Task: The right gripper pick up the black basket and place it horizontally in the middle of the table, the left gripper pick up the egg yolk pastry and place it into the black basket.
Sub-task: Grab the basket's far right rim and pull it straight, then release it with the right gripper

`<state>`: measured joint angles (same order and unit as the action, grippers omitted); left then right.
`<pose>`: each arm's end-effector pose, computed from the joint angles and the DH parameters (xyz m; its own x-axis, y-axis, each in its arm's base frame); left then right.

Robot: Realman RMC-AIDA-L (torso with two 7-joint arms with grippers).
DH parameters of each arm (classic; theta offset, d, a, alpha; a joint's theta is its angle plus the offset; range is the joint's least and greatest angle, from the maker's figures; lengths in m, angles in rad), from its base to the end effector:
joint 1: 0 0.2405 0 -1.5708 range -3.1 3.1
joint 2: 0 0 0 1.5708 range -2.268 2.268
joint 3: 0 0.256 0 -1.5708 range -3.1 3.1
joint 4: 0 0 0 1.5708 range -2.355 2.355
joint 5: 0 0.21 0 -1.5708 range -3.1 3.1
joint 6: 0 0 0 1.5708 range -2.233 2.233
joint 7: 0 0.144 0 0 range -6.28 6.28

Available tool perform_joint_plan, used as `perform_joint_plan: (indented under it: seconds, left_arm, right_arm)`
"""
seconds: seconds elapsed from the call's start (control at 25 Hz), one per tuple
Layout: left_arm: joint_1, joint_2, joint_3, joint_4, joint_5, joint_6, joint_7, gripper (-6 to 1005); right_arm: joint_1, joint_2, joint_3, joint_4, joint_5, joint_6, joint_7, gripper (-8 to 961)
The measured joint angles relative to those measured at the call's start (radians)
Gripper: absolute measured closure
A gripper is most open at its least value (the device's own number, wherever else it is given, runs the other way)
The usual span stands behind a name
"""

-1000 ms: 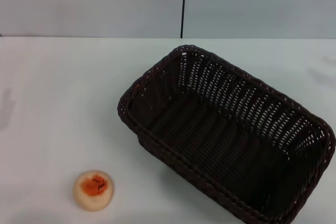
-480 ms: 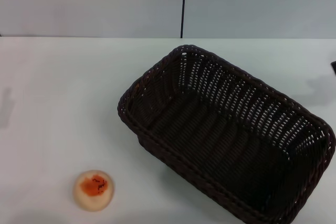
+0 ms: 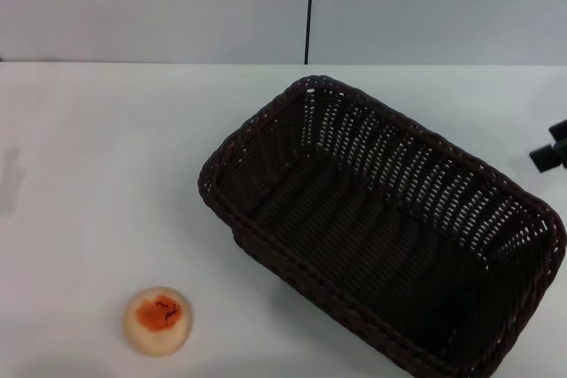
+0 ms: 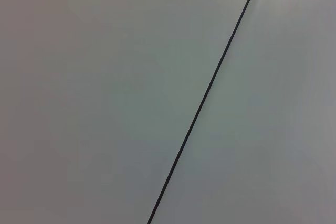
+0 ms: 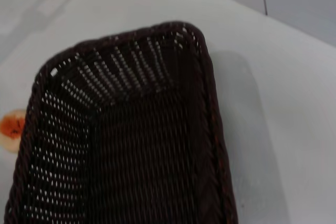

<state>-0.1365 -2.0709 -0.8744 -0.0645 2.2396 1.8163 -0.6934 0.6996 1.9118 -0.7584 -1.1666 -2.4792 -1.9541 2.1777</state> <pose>-0.3599 0.1961 0.0555 0.2717 -0.3900 0.8798 0.9229 -0.1535 -0.3531 0.2196 0.3545 0.1186 0.7337 -0.6779 0.0474 -0.6568 -0.7253 -0.2061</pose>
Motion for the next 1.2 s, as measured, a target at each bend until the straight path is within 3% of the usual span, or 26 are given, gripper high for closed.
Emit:
perform_joint_plan:
  seconds: [0.24, 0.96, 1.2]
  left_arm:
    - [-0.001, 0.000, 0.004, -0.001, 0.000, 0.000, 0.000, 186]
    - [0.000, -0.002, 0.006, -0.002, 0.000, -0.003, -0.001, 185]
    - [0.000, -0.002, 0.006, -0.002, 0.000, -0.007, -0.001, 185]
  right_arm:
    - [-0.002, 0.018, -0.060, 0.025, -0.026, 0.030, 0.000, 252]
    - [0.005, 0.043, -0.176, 0.193, -0.029, 0.155, -0.005, 252]
    - [0.006, 0.049, -0.201, 0.216, -0.029, 0.179, -0.018, 354]
